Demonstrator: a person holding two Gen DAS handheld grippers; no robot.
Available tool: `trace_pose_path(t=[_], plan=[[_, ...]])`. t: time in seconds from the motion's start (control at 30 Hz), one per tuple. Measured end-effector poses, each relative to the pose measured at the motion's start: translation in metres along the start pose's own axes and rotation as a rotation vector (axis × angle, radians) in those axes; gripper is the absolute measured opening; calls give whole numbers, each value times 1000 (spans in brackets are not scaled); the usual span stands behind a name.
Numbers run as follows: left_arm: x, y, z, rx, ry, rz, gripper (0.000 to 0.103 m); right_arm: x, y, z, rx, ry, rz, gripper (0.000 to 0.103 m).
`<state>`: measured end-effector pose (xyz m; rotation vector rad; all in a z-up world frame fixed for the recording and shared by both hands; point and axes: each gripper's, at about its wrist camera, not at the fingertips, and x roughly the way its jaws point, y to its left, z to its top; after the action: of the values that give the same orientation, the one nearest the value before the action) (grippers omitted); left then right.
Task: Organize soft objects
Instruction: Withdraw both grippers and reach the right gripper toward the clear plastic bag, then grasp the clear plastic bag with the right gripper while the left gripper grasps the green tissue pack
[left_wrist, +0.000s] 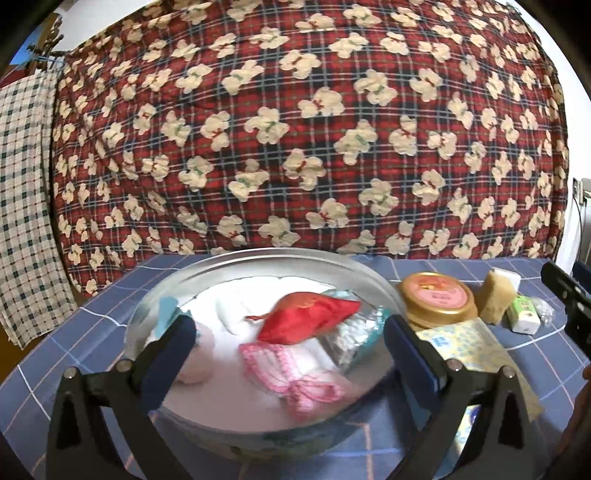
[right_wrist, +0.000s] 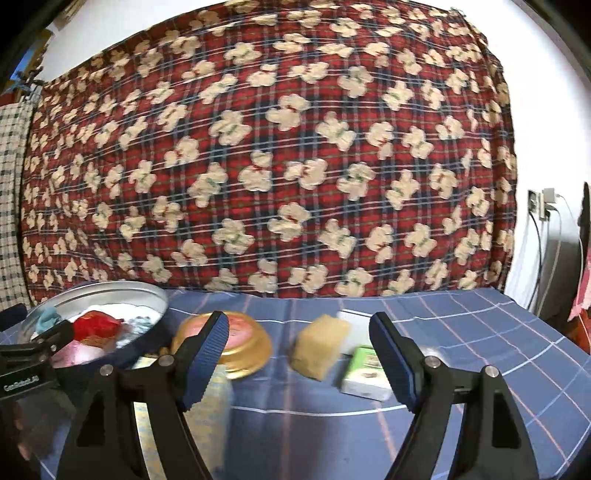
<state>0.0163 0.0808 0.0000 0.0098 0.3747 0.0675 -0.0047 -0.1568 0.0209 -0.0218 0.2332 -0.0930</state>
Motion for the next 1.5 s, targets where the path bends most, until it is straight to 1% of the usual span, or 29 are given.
trace_pose_path(t=[0.23, 0.4, 0.6, 0.73, 0.8, 0.87, 0.93, 1.03, 1.13, 1.27, 1.33, 1.4, 1.43, 1.5], plan=[[-4, -23, -1, 11, 8, -37, 103, 1, -42, -1, 14, 10, -71, 80], [-7, -42, -1, 19, 13, -74, 103, 3, -84, -2, 37, 26, -154, 80], [-14, -74, -3, 25, 29, -169, 103, 7, -136, -5, 97, 59, -243, 80], [-20, -105, 0, 49, 42, -229, 103, 11, -155, -6, 124, 84, -255, 80], [-22, -117, 2, 59, 51, -248, 103, 15, -160, -6, 139, 102, -244, 80], [-21, -135, 3, 71, 67, -276, 103, 21, -162, -7, 142, 136, -215, 80], [-21, -149, 3, 83, 86, -290, 103, 31, -162, -8, 129, 186, -198, 80], [-19, -171, 1, 116, 123, -319, 103, 45, -169, -13, 145, 261, -169, 80], [-16, -189, 3, 130, 154, -355, 103, 67, -169, -17, 108, 352, -109, 80], [0, -207, 6, 115, 229, -350, 103, 97, -162, -23, 81, 456, -61, 80], [9, -214, 7, 98, 269, -342, 103, 115, -159, -26, 62, 515, -63, 80], [16, -222, 9, 90, 302, -345, 103, 130, -158, -27, 58, 550, -49, 80], [18, -224, 9, 102, 325, -346, 103, 137, -157, -28, 57, 572, -37, 80], [21, -230, 9, 111, 331, -340, 103, 150, -154, -33, 49, 625, -18, 76]])
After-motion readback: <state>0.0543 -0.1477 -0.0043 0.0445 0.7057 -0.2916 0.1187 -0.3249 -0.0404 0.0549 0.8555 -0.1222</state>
